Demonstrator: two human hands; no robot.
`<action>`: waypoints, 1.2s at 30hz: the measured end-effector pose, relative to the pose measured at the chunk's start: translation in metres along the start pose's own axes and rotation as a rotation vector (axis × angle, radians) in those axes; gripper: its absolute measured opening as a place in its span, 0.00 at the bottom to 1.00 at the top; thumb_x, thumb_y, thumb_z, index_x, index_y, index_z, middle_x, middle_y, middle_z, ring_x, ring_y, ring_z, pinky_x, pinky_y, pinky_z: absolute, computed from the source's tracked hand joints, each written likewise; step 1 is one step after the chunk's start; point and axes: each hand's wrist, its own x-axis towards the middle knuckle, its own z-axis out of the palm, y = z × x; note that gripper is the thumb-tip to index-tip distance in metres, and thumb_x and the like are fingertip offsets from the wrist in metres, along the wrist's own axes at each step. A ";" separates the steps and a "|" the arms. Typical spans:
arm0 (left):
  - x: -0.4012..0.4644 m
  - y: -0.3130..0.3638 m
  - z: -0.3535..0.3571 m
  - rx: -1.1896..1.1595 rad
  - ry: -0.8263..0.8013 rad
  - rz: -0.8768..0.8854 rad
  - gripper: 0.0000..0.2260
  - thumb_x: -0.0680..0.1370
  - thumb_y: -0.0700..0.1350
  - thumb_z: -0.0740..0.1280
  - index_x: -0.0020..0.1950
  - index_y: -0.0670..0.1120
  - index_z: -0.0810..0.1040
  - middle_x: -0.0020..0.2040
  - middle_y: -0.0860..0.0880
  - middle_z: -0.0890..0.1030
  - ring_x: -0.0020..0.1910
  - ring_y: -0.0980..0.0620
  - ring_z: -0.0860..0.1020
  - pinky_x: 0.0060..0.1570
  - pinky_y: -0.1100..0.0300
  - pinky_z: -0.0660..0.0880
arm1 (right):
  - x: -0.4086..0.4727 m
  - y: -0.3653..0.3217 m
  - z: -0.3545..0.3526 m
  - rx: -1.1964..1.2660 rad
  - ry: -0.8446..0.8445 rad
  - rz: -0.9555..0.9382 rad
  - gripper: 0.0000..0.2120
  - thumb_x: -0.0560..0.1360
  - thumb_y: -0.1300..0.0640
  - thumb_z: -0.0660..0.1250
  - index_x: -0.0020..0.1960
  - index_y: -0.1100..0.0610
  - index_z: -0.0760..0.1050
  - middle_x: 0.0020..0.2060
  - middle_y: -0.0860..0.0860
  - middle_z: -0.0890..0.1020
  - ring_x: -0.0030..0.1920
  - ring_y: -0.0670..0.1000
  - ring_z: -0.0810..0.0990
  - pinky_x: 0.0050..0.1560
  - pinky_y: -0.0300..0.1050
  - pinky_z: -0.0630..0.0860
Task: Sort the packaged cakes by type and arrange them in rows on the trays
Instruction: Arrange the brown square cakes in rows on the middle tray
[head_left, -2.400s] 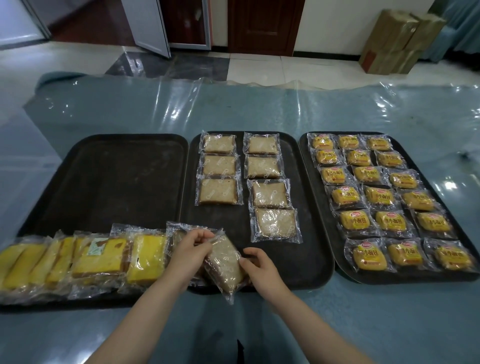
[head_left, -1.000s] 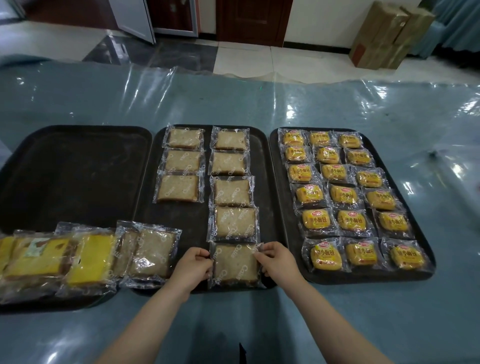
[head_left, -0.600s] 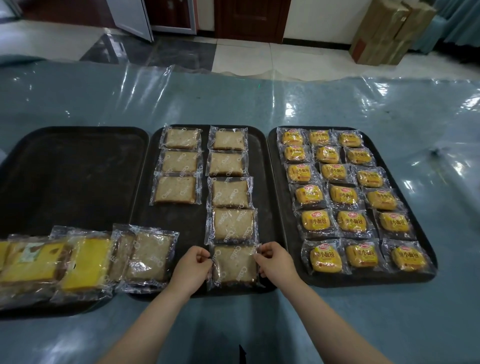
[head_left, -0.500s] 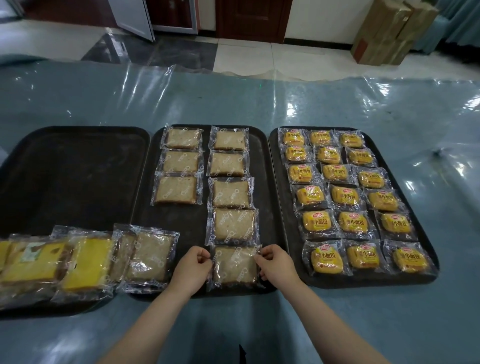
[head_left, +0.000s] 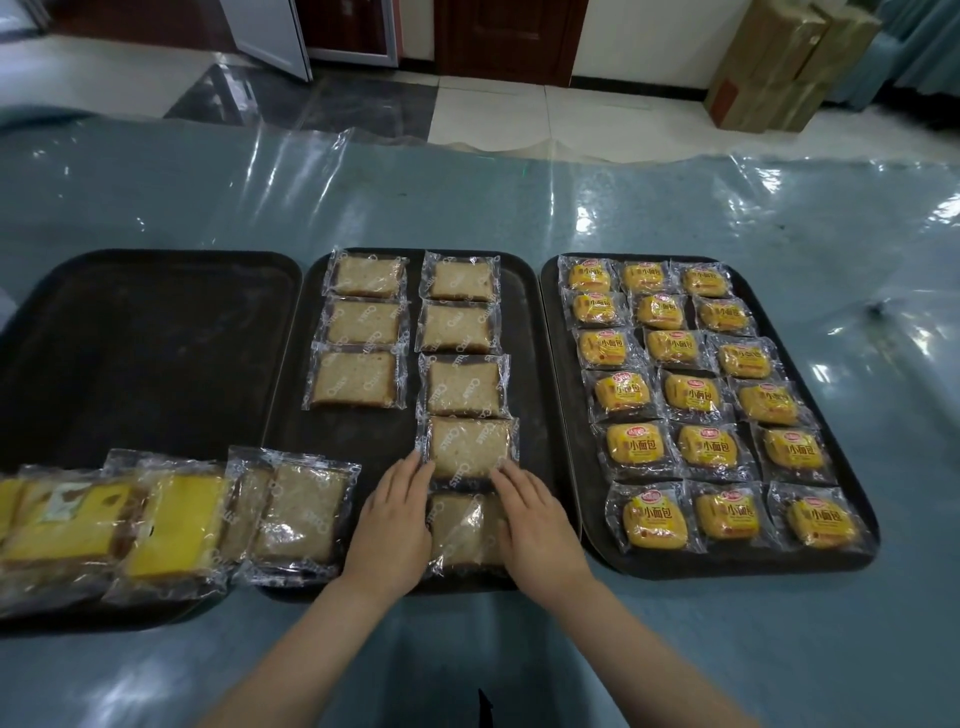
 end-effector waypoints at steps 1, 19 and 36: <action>0.001 -0.001 0.002 0.049 -0.020 0.022 0.34 0.75 0.37 0.64 0.80 0.44 0.55 0.81 0.46 0.54 0.79 0.46 0.55 0.76 0.49 0.59 | 0.000 -0.001 0.001 -0.037 -0.037 -0.023 0.32 0.80 0.60 0.59 0.81 0.54 0.52 0.80 0.50 0.53 0.80 0.52 0.52 0.79 0.49 0.54; 0.003 -0.010 -0.001 0.119 -0.166 0.025 0.35 0.80 0.39 0.57 0.81 0.51 0.42 0.81 0.53 0.41 0.80 0.51 0.44 0.77 0.53 0.46 | -0.002 0.000 0.005 -0.151 -0.113 0.038 0.27 0.83 0.53 0.48 0.82 0.52 0.48 0.81 0.47 0.47 0.80 0.56 0.46 0.76 0.51 0.38; 0.007 -0.042 -0.043 0.015 -0.054 0.073 0.33 0.77 0.33 0.58 0.80 0.53 0.56 0.81 0.53 0.53 0.80 0.53 0.48 0.76 0.55 0.39 | 0.004 -0.047 -0.001 -0.071 -0.056 0.033 0.32 0.80 0.59 0.56 0.81 0.54 0.50 0.81 0.49 0.50 0.80 0.52 0.43 0.76 0.46 0.37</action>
